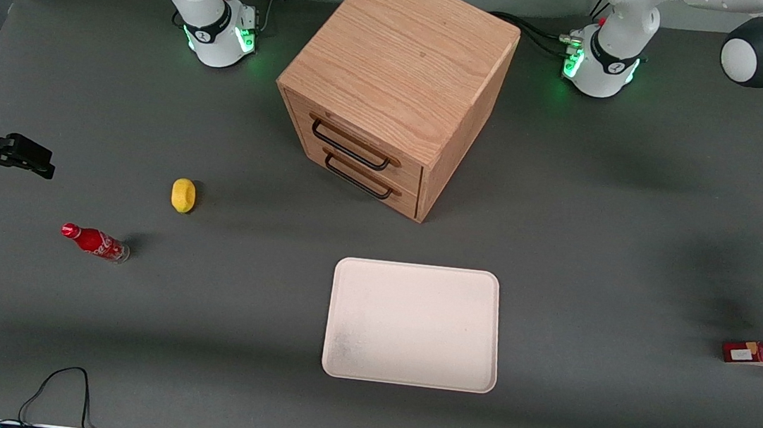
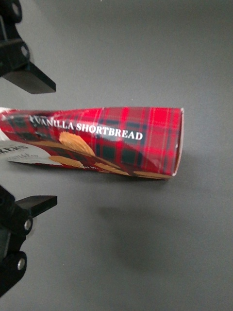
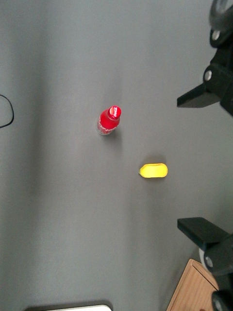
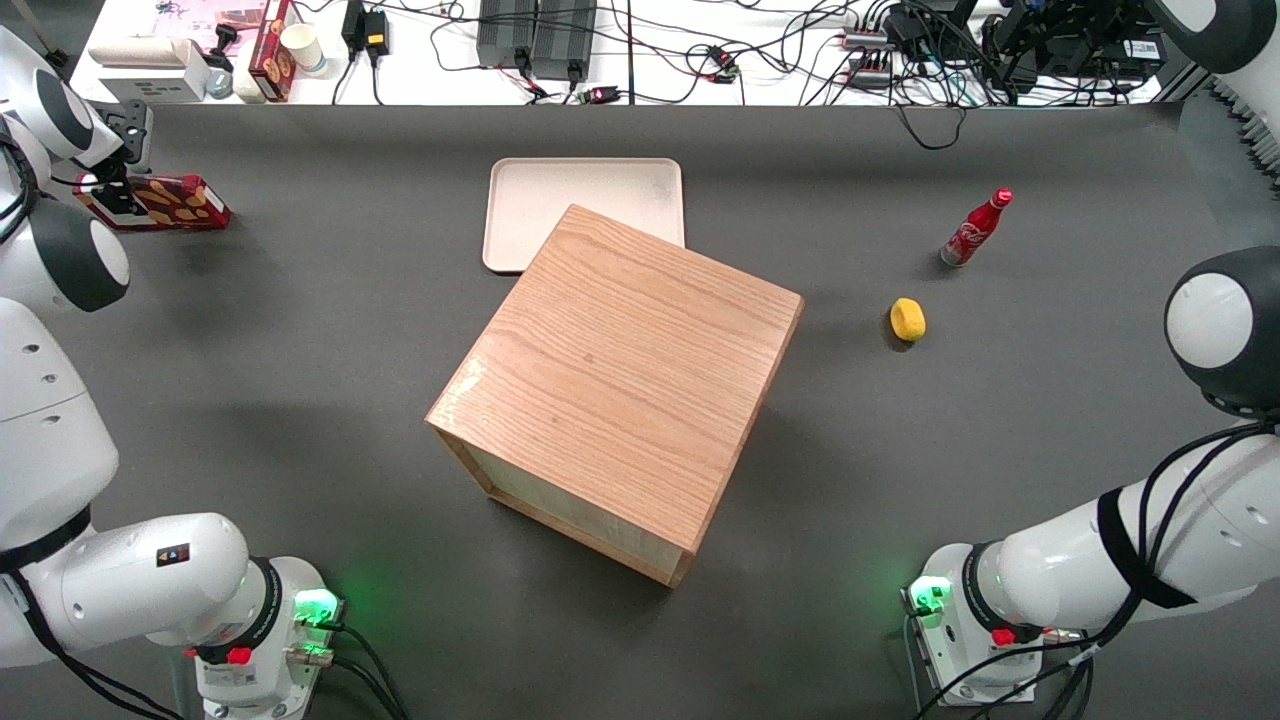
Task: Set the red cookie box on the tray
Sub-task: 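Close the left gripper on the cookie box end and lift it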
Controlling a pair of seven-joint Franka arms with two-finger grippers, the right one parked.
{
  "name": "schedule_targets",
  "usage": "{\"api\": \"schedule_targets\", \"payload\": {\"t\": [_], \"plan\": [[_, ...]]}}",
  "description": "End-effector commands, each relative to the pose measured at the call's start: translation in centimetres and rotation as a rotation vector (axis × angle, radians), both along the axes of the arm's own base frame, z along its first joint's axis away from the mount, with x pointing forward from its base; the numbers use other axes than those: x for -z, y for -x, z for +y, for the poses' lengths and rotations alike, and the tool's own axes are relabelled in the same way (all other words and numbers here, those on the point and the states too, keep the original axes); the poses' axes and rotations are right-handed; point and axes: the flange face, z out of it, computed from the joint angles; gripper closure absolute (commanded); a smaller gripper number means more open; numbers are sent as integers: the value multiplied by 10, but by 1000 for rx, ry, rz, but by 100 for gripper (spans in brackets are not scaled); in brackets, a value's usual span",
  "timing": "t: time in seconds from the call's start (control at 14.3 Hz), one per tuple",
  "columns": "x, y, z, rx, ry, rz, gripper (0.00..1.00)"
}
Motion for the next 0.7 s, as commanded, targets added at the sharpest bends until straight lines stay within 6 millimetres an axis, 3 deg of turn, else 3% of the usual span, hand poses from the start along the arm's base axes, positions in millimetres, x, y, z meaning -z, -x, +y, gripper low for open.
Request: {"api": "schedule_targets", "payload": {"t": [0.0,0.07,0.42,0.63], "plan": [[0,-2,3,-15,12,-17,86],[-1,-3,3,-18,8,-22,100],[-10,-5,-2,-26,12,-30,100],[-39,-6,-10,-87,32,-21,100]]}}
